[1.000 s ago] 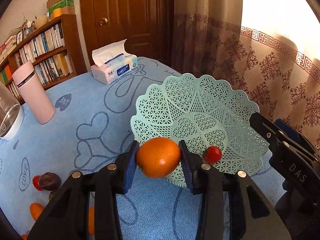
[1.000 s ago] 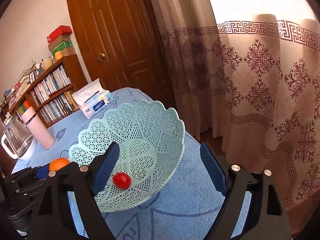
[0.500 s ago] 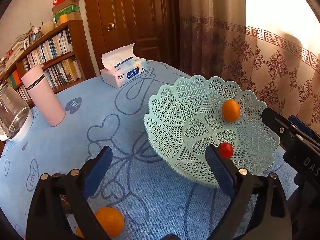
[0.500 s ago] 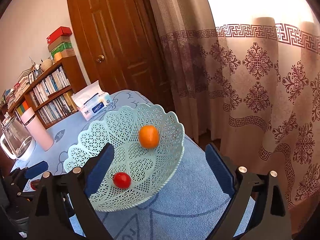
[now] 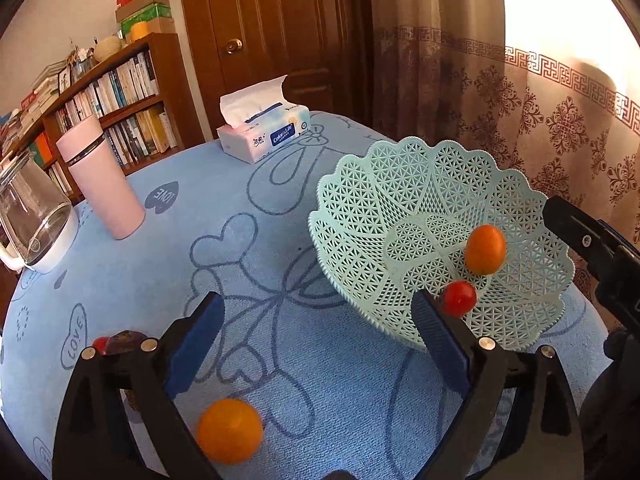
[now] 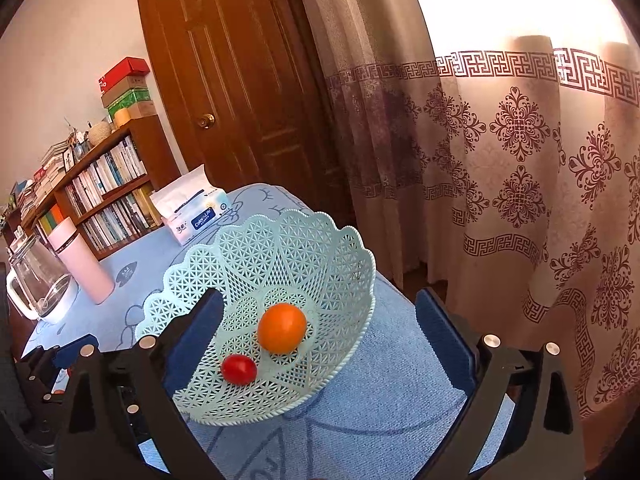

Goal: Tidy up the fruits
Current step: 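Withdraw both grippers from the basket back over the table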

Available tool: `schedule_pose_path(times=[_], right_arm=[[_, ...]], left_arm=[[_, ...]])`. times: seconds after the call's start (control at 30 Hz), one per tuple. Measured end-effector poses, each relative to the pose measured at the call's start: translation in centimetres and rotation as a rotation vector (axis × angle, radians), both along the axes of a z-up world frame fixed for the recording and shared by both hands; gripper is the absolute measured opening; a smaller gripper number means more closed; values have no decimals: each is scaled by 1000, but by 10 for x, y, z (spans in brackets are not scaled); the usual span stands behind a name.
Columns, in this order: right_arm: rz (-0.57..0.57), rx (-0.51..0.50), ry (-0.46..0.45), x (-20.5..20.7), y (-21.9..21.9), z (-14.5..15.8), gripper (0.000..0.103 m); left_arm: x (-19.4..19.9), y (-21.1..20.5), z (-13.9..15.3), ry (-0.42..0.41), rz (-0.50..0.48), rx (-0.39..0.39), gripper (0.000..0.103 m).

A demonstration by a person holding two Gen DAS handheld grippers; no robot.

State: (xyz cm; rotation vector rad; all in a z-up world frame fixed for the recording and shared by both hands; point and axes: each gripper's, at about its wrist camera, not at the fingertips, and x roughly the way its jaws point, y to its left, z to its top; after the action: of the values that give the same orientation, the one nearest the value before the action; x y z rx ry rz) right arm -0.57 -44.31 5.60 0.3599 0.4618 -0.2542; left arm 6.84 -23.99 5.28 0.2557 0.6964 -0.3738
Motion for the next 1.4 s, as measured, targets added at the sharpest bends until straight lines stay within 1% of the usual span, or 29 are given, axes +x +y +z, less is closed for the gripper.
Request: schedule_pose_path(times=[0.23,0.5,0.87,1.13,1.4], right_arm=[[9,-16,-5,0,4,1,99],[24,-36,-13,-1,8,2,99],[47,-58,-10,1,14,2,100],[80,-77,1,4,21,1,100],[103,-88,10,5,26,0,100]], left_arm=[[-5,7,-2,-28,26,9,94],[-17,8,7,-78,17,20,94],[-20,23,3,-50,59,6,94],[-25,32,3,-45,83,6,94],[-30,40,3,-58,108,20,94]])
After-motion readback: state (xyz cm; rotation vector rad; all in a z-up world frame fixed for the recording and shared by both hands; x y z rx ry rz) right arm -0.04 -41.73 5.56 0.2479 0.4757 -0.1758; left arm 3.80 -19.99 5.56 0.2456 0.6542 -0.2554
